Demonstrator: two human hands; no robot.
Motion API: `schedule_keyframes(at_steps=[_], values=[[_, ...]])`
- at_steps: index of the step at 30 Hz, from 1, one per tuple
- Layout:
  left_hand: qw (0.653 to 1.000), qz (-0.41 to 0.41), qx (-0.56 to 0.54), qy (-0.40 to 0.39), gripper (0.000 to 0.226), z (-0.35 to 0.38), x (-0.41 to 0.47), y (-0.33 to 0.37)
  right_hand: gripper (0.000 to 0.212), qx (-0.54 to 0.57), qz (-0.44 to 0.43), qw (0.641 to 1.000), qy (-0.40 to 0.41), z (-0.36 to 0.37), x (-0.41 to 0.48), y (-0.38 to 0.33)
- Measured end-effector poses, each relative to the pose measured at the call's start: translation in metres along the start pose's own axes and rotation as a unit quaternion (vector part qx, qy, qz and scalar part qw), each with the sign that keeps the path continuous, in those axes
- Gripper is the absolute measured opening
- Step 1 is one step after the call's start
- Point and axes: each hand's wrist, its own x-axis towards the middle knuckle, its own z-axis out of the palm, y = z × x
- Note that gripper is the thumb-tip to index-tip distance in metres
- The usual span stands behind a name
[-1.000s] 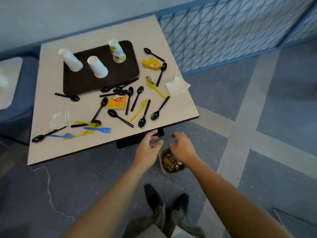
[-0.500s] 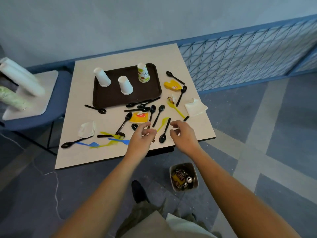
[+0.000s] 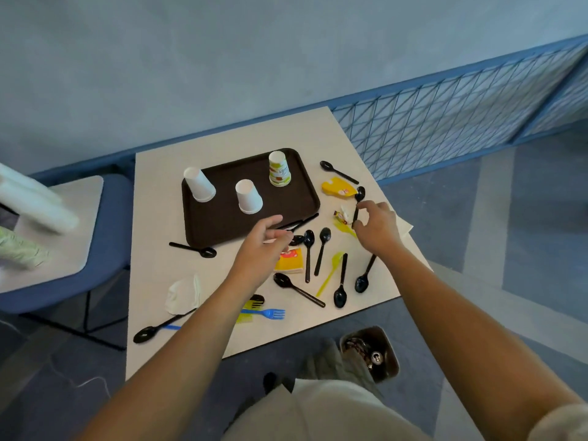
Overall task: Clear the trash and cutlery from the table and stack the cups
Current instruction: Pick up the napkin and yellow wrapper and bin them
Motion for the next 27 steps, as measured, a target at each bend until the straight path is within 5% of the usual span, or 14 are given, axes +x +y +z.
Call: schedule_keyframes(at_steps=[7,13,19,27], values=[[0.999,-0.023,0.002,-0.029,0.032,0.008,0.047,0.006,0.070,-0.076,0.075,0.994,-0.039,-0.016,0.056,0.027],[0.998,-0.043,0.016,-0.038,0.040,0.027,0.086,0.014,0.083,-0.175,0.101,0.967,-0.155,-0.017,0.094,0.066],[0.998,-0.058,0.018,-0.034,0.033,0.050,0.115,0.020,0.076,-0.207,0.092,0.950,-0.215,-0.007,0.117,0.092],[0.996,-0.072,0.036,-0.048,0.030,0.062,0.129,0.021,0.052,-0.214,0.068,0.961,-0.160,0.001,0.126,0.106]])
